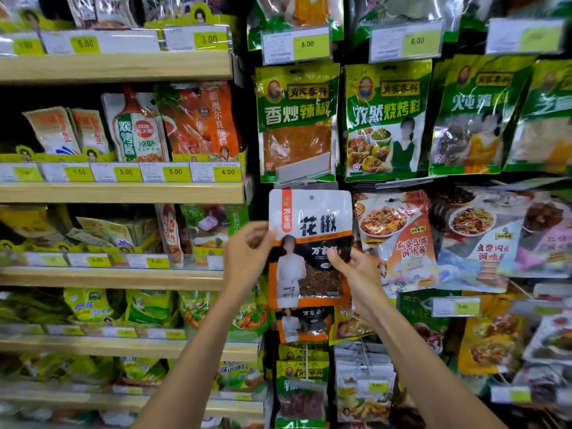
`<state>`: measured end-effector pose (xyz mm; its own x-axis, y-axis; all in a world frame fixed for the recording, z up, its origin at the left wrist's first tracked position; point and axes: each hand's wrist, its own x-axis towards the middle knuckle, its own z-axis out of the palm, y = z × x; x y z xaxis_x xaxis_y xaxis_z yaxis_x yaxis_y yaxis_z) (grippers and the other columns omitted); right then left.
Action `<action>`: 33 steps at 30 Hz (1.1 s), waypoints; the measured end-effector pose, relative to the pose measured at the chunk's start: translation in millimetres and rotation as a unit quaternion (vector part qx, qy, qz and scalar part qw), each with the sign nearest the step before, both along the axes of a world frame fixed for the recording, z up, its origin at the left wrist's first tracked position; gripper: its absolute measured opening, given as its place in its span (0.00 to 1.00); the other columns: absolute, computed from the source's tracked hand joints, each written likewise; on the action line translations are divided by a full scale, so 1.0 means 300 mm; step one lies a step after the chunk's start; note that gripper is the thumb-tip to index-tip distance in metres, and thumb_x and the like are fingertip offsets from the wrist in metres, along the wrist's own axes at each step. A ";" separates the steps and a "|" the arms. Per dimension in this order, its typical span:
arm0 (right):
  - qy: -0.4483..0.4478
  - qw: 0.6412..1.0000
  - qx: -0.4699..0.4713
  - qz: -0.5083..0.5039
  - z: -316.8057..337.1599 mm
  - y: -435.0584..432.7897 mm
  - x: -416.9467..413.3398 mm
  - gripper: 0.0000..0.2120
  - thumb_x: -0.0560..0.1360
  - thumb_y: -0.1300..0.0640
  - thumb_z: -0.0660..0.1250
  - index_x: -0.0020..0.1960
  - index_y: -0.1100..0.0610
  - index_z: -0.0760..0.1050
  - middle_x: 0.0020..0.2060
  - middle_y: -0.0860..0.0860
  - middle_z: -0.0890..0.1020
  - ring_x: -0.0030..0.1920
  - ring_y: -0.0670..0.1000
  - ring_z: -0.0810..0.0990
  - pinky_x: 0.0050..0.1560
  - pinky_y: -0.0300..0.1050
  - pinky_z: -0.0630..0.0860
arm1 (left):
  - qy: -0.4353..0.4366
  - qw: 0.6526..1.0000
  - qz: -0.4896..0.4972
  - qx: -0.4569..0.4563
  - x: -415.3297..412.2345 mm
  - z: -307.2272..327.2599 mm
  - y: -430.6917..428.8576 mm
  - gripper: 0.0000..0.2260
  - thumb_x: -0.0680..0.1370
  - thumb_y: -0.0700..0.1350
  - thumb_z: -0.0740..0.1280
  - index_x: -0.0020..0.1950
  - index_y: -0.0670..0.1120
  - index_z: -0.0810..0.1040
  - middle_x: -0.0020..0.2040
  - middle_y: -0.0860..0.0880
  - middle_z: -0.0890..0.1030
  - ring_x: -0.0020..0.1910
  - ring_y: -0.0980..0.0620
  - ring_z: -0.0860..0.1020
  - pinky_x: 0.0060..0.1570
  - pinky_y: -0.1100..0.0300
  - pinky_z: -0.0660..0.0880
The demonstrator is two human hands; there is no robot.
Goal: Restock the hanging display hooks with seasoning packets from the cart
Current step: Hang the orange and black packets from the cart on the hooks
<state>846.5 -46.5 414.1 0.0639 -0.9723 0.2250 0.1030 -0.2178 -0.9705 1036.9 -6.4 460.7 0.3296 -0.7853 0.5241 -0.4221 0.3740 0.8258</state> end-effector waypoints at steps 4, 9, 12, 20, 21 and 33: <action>0.014 1.000 0.016 -0.021 -0.030 -0.043 -0.034 0.11 0.71 0.45 0.71 0.49 0.50 0.81 0.46 0.42 0.85 0.51 0.40 0.81 0.51 0.38 0.73 | -0.254 0.897 0.277 -0.231 0.092 0.074 -0.044 0.09 0.79 0.41 0.64 0.56 0.39 0.78 0.48 0.43 0.81 0.50 0.44 0.78 0.49 0.55 0.73; 0.011 0.999 0.026 -0.028 -0.025 -0.087 -0.023 0.08 0.72 0.47 0.72 0.48 0.50 0.81 0.44 0.42 0.85 0.50 0.41 0.81 0.48 0.36 0.72 | -0.421 0.805 0.331 -0.255 0.215 0.078 -0.172 0.11 0.80 0.40 0.61 0.60 0.38 0.77 0.57 0.38 0.78 0.57 0.38 0.75 0.59 0.48 0.69; 0.014 0.999 0.024 -0.026 -0.005 -0.111 -0.005 0.08 0.73 0.48 0.71 0.49 0.51 0.81 0.47 0.45 0.85 0.51 0.43 0.80 0.50 0.38 0.73 | -0.448 0.801 0.315 -0.242 0.267 0.047 -0.214 0.12 0.81 0.42 0.58 0.61 0.39 0.75 0.58 0.38 0.77 0.58 0.39 0.73 0.60 0.47 0.67; 0.016 1.000 0.011 -0.021 0.018 -0.141 0.030 0.06 0.75 0.51 0.70 0.50 0.51 0.80 0.49 0.48 0.84 0.54 0.47 0.80 0.56 0.43 0.74 | -0.444 0.804 0.290 -0.269 0.308 0.034 -0.257 0.12 0.81 0.41 0.57 0.61 0.40 0.73 0.60 0.38 0.75 0.60 0.41 0.69 0.63 0.45 0.66; 0.017 0.999 0.012 -0.025 0.019 -0.144 0.032 0.05 0.75 0.51 0.69 0.49 0.50 0.79 0.49 0.47 0.84 0.53 0.45 0.80 0.55 0.41 0.73 | -0.444 0.804 0.289 -0.271 0.310 0.036 -0.260 0.11 0.81 0.41 0.58 0.61 0.40 0.73 0.59 0.38 0.75 0.59 0.41 0.69 0.63 0.44 0.66; 0.028 0.995 0.051 -0.084 0.022 -0.247 0.107 0.11 0.76 0.53 0.69 0.54 0.59 0.80 0.49 0.52 0.83 0.54 0.51 0.79 0.57 0.46 0.72 | -0.440 0.807 0.285 -0.272 0.319 0.035 -0.267 0.12 0.81 0.42 0.58 0.62 0.40 0.72 0.60 0.38 0.75 0.60 0.42 0.69 0.63 0.44 0.67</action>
<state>878.5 -120.7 420.5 -0.0917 -0.9878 0.1258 0.0195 -0.1281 -0.9916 1132.5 -86.4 471.1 -0.1329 -0.2118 0.9682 -0.9870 0.1178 -0.1097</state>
